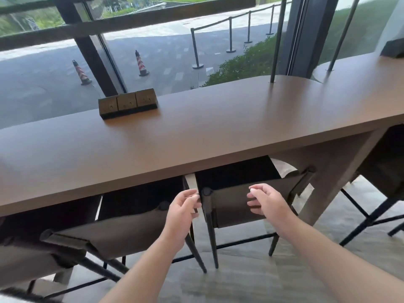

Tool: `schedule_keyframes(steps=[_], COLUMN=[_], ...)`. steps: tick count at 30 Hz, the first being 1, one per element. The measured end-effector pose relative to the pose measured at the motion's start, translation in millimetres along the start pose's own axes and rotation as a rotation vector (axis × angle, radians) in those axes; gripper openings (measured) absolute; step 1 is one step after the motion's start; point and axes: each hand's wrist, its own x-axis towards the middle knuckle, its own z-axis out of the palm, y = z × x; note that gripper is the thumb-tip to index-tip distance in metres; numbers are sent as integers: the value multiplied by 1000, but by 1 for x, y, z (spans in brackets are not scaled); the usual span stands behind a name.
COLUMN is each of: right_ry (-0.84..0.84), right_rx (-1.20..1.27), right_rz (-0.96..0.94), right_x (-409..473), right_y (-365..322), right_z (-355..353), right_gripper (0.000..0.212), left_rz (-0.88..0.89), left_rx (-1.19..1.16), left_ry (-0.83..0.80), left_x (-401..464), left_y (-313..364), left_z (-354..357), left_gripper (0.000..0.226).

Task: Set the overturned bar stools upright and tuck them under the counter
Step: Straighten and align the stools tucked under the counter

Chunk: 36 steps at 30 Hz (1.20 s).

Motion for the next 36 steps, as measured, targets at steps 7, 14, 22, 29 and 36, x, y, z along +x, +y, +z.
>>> schedule_keyframes(steps=[7, 14, 22, 29, 36], right_ry=[64, 204, 126, 78, 60], right_rx=[-65, -491, -982, -1337, -1532], right_rz=[-7, -60, -151, -357, -396], right_x=[54, 87, 106, 117, 118], right_y=[-8, -11, -1, 9, 5], right_z=[-95, -152, -174, -182, -180], right_gripper=[13, 36, 38, 24, 20], left_rz=[-15, 2, 159, 237, 244], left_rx=[209, 562, 1049, 1264, 1291], left_ry=[110, 141, 140, 105, 99], left_x=[16, 39, 55, 60, 68], left_y=[0, -12, -25, -27, -28], left_z=[54, 68, 71, 72, 78], left_gripper=[16, 37, 41, 35, 30])
